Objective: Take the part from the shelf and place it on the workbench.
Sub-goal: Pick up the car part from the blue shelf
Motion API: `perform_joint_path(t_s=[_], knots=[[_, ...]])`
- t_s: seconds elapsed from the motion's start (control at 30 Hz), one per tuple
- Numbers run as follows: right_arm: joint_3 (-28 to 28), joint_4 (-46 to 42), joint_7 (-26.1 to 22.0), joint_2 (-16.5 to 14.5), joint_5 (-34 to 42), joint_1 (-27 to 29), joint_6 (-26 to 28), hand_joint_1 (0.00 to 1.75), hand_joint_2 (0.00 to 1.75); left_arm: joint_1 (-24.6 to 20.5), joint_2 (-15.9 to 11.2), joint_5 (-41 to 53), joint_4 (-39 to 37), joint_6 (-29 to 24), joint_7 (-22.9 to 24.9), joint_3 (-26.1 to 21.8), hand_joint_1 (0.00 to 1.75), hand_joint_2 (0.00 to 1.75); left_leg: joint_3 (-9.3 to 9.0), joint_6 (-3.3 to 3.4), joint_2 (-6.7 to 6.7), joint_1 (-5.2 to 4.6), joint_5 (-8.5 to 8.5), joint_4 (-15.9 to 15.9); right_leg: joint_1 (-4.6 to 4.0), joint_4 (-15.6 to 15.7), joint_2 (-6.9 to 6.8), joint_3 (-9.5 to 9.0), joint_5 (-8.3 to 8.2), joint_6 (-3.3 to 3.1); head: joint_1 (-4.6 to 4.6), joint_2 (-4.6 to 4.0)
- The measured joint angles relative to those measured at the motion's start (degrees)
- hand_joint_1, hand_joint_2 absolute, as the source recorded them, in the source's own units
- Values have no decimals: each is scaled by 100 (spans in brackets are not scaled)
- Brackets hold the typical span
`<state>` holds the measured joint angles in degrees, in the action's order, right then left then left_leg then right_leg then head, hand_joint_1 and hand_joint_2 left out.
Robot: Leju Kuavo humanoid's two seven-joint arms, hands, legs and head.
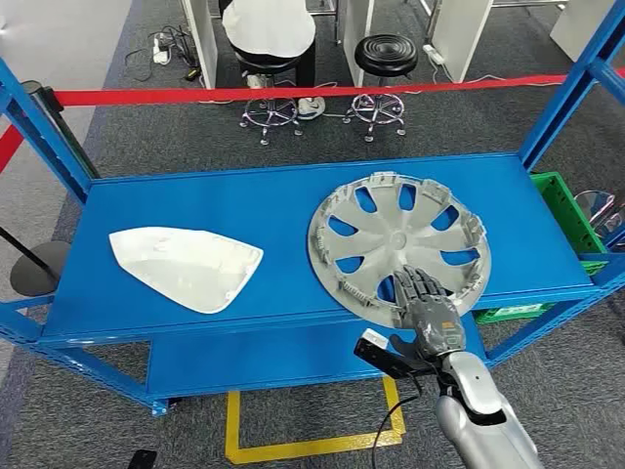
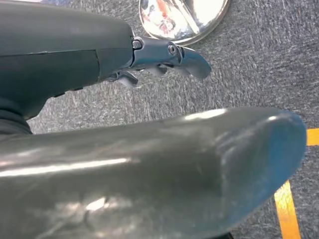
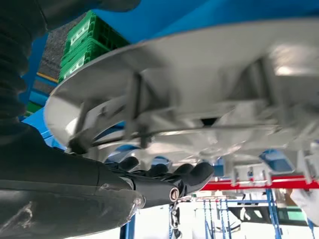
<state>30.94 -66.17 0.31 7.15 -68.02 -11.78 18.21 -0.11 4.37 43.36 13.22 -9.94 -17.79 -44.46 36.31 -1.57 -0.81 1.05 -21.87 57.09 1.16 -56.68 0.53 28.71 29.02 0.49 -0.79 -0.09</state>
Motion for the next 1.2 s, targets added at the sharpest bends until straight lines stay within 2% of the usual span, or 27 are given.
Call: perform_joint_path(t_s=[0.07,0.13,0.27,0.33,0.47,0.97,1.2], knots=[[-7,1,0,1,2,7,0,0,175,0,3,0,0,0,0,0,0,0,-5,17,-1,-5,-8,0,2,28,-2,-19,-3,7,-1,0],[-17,3,0,2,4,16,0,0,175,-1,6,0,1,0,0,0,0,0,-11,47,-1,-14,-22,0,8,79,-3,-48,-12,50,-1,0],[-41,20,2,2,9,20,-19,0,175,-2,6,21,0,1,8,-5,0,0,-15,66,0,-29,-29,1,31,142,-4,-77,-23,255,-3,0],[-84,32,8,2,-8,24,-36,4,175,-1,7,48,0,2,16,-14,0,0,-19,70,0,-33,-28,1,40,151,-6,-82,-22,313,-4,0],[-194,38,33,3,-85,65,-57,175,175,8,7,102,0,3,19,-35,0,0,-39,71,0,-31,-26,-1,38,150,-8,-95,-19,329,-5,0],[-590,-8,406,52,-878,295,287,175,175,7,29,267,0,24,-8,-244,0,0,-68,70,0,-13,-26,-4,22,148,-11,-126,-11,325,-4,0],[-640,-669,515,135,-1491,956,866,175,175,63,234,113,2,-541,455,-547,0,0,-68,73,-3,-19,-31,-4,24,148,-13,-128,-9,327,-4,0]])
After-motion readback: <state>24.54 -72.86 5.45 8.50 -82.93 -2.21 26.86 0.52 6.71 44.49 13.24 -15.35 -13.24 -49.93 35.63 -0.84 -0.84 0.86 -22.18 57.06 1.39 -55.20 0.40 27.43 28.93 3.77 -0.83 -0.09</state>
